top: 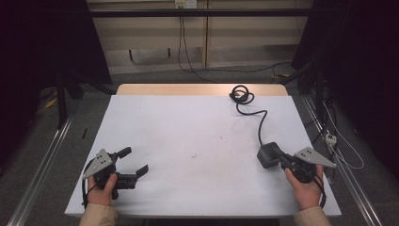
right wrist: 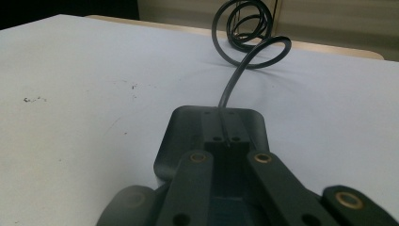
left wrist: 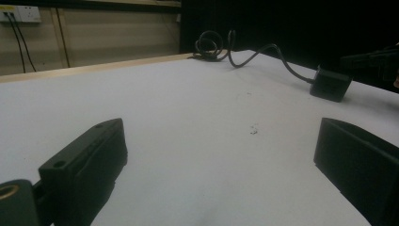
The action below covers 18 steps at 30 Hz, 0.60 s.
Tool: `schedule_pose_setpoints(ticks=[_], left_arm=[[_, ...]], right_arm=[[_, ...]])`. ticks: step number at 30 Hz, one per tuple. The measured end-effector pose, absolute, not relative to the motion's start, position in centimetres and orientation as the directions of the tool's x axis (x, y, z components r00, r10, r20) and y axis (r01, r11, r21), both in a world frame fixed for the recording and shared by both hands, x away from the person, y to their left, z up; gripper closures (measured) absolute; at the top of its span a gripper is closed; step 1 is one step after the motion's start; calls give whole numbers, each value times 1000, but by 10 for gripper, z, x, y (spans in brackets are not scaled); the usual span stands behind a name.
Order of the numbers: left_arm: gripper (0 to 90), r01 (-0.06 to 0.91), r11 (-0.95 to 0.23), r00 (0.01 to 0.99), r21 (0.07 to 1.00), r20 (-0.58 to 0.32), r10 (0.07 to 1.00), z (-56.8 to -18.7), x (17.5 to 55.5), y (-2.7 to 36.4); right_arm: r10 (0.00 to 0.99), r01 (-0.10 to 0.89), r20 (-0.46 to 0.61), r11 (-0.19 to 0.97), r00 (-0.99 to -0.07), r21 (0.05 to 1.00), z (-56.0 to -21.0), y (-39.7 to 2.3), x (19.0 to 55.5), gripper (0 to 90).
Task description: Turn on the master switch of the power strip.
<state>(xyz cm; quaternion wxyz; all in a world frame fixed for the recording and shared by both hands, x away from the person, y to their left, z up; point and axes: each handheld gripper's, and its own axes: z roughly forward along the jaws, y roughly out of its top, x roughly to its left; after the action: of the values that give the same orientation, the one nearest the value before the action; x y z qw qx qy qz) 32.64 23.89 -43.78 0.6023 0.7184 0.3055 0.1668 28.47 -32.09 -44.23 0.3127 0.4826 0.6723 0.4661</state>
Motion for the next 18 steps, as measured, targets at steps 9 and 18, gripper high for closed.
schedule_pose_setpoints(ticks=[9, 18], left_arm=[[27, 238, -88, 759, 967, -128, 639, -438, 327, 238], [27, 240, -93, 759, 966, -127, 638, -438, 326, 238]], right_arm=[[941, 355, 26, 101, -337, 929, -443, -321, 285, 900], [941, 355, 21, 106, -337, 929, -442, -320, 285, 900]])
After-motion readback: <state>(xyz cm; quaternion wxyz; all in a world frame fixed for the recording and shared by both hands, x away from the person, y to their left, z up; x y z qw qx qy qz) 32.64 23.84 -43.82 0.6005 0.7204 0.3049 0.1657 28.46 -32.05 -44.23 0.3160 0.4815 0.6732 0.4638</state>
